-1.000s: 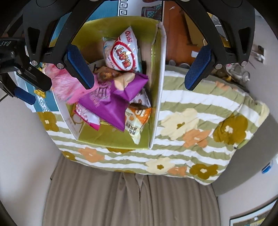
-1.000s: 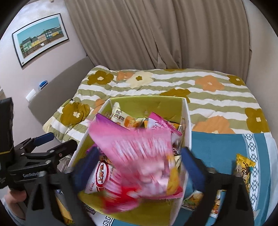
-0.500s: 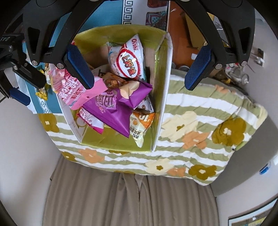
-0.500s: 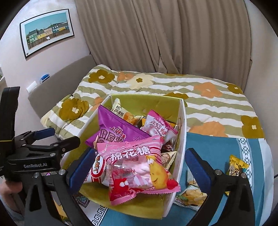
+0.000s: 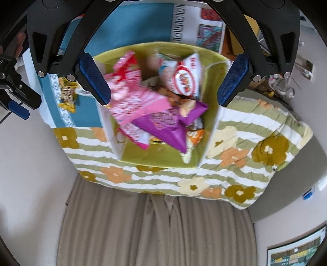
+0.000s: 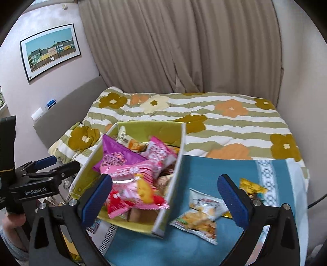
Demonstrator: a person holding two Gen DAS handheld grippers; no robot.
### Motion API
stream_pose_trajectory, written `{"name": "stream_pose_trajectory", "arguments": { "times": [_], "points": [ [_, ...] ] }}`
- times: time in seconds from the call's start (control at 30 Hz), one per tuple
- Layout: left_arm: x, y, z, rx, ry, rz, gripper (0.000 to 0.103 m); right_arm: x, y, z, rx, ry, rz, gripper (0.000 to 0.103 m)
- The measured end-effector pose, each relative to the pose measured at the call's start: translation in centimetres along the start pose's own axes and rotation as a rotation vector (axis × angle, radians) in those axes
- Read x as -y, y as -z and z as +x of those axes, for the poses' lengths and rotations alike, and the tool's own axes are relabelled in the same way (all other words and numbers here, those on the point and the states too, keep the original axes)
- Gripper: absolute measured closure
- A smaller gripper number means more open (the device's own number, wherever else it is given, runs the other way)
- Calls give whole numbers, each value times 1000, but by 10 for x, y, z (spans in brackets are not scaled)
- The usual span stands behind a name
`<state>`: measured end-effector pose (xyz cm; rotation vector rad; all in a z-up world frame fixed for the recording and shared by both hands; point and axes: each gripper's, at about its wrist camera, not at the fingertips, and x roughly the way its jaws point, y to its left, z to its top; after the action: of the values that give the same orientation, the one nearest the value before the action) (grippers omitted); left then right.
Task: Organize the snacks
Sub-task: 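Move both grippers back toward the gold chocolate bag and pale pastry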
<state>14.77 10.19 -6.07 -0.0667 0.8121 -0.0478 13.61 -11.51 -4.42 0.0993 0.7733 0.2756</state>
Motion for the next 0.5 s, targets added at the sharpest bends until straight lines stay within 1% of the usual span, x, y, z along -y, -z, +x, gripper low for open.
{"name": "stream_pose_trajectory", "arguments": {
  "times": [0.13, 0.23, 0.37, 0.5],
  "points": [
    [35, 0, -5, 12, 39, 29, 0, 29, 4, -27, 25, 35, 14, 0],
    [71, 1, -6, 14, 81, 67, 0, 53, 10, -46, 34, 68, 41, 0],
    [112, 5, 0, -9, 130, 112, 0, 87, 23, -66, 34, 113, 93, 1],
    [151, 8, 9, -36, 164, 157, 0, 120, 35, -82, 29, 148, 149, 1]
  ]
}}
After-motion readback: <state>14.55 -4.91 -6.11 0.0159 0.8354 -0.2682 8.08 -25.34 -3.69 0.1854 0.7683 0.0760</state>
